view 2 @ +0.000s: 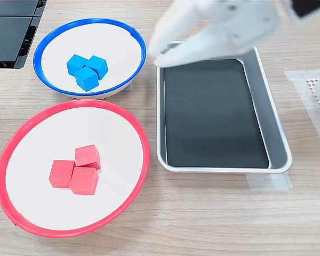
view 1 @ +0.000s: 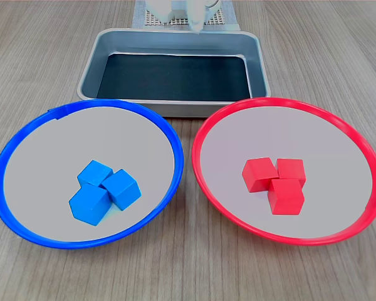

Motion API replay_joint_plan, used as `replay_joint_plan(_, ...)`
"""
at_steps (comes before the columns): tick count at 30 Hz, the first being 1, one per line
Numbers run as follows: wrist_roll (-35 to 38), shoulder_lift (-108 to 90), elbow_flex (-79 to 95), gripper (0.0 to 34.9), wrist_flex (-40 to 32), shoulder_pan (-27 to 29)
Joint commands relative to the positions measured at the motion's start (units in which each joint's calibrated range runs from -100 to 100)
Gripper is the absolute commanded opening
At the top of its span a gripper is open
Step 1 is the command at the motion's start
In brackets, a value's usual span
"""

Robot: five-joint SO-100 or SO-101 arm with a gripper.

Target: Move six blocks from tray to matching dishes

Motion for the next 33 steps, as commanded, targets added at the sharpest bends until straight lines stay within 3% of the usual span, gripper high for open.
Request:
replay_joint_plan(1, -0.54, -29.41, 17.85, 0.1, 9.70, -0.42)
replay_joint_plan(7, -0.24, -42.03, 26.68, 0.1, 19.27, 1.47)
replay_joint_plan(19, -1.12, -42.11, 27.04, 0.3, 19.93, 5.23)
replay_joint_plan(20, -1.17, -42.11, 27.04, 1.9, 19.93, 5.23)
replay_joint_plan(22, -1.17, -42.11, 27.04, 0.4, 19.93, 5.23)
replay_joint_plan(33, -1.17, -42.11, 27.04, 0.4, 19.93, 5.23)
